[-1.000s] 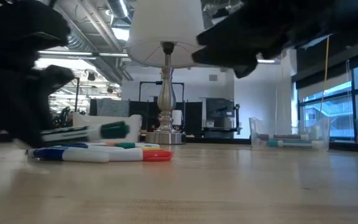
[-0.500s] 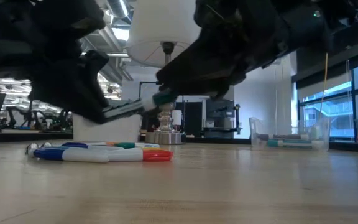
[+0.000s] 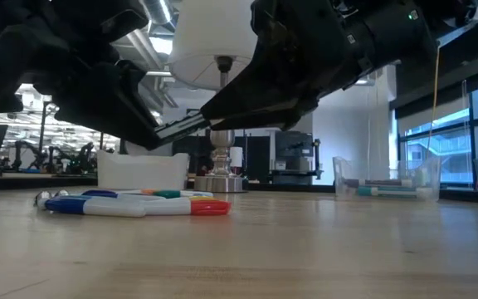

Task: Pick & Place Markers
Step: Put the thick dark green dry erase marker into the transparent bin

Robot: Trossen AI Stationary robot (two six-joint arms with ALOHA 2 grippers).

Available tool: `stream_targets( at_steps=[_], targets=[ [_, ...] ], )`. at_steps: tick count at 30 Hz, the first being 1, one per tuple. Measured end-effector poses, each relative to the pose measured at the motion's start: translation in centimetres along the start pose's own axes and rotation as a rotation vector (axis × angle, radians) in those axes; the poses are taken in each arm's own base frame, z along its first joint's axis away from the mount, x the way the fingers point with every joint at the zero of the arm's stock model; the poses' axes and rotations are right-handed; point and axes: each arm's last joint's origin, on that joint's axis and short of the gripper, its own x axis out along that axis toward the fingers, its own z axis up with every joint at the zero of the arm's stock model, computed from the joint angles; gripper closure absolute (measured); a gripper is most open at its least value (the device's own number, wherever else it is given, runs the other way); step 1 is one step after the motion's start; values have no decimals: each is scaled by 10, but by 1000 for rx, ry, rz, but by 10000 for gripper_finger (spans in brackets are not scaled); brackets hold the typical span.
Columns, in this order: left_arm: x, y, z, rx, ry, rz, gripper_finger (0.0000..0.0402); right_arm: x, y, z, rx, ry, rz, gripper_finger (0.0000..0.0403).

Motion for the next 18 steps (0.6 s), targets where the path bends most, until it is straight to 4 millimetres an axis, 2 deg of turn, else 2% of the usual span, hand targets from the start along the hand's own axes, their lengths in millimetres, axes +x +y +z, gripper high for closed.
stream_targets(
  at_steps=[4, 10, 14, 18],
  targets=[
    [0, 0, 0, -21, 0, -2, 337, 0, 0, 1, 2, -7, 1, 243],
    [0, 0, 0, -70, 0, 0, 337, 0, 0, 1, -24, -7, -2, 338],
    [0, 0, 1, -123, -5, -5, 323, 0, 0, 1, -56, -4, 1, 337],
    [1, 1, 4, -183, -33, -2, 287, -4, -1, 3, -78, 16, -3, 337]
  ],
)
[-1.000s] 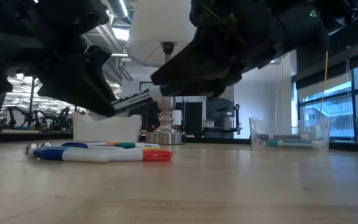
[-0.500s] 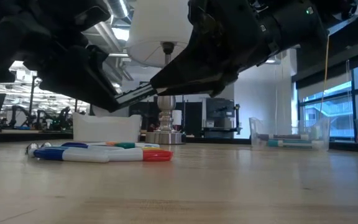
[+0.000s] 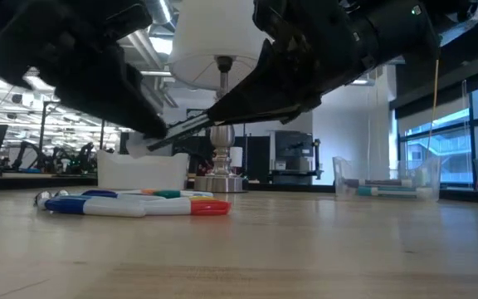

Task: Pick & Place Markers
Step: Put the thick dark green dry erase marker into the transparent bin

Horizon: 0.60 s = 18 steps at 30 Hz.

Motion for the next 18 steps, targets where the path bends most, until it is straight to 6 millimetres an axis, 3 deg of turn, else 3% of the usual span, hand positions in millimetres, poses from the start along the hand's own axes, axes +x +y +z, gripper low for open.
stream_targets(
  at_steps=[8, 18],
  targets=[
    [4, 7, 2, -30, 1, 50, 220, -34, -11, 16, -65, 108, -177, 337],
    [5, 12, -5, -100, 66, 79, 212, -113, -32, 35, -125, 200, -596, 337]
  ],
)
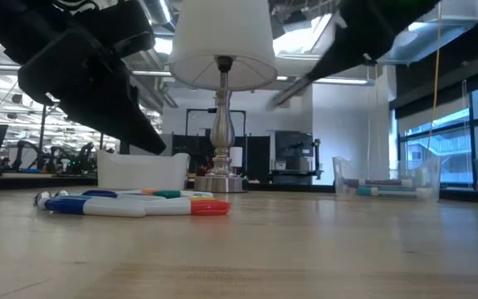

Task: Pick & Place Markers
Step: Put the thick dark green dry erase marker into the transparent bin

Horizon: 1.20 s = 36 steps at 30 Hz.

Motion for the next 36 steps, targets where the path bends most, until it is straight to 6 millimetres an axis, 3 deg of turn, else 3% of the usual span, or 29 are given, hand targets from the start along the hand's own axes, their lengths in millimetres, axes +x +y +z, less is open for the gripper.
stream_targets(
  at_steps=[8, 17, 29, 36],
  targets=[
    [0, 0, 0, -14, -2, 4, 213, -22, -49, -44, 107, 23, -218, 337],
    [2, 5, 3, 2, -44, 86, 210, -30, -95, -82, 237, 15, -371, 337],
    [2, 5, 2, 4, -43, 85, 210, -5, -126, -121, 317, 243, -447, 337],
    [2, 5, 2, 6, -41, 86, 211, 1, -129, -122, 311, 303, -362, 335]
  ],
)
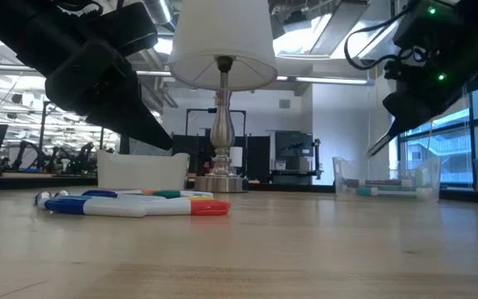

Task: Pick & Place Markers
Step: Put the thick dark green dry erase marker into the transparent bin

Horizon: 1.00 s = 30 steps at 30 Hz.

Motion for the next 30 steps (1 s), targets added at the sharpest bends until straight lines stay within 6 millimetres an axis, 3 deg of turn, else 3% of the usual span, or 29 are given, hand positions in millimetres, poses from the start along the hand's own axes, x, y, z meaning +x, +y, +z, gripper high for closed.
stream_targets(
  at_steps=[7, 16, 23, 30],
  targets=[
    [-1, -2, -1, 8, 11, -20, 210, 0, 2, 13, 22, -29, 180, 332],
    [-3, -4, -3, 13, 18, -41, 210, 12, -12, 16, 41, -8, 94, 325],
    [-3, -4, -3, 13, 15, -34, 210, 27, -16, 6, 56, 21, 72, 320],
    [-3, -4, -3, 70, 16, -38, 210, 33, -13, 6, 129, -27, 132, 251]
  ],
)
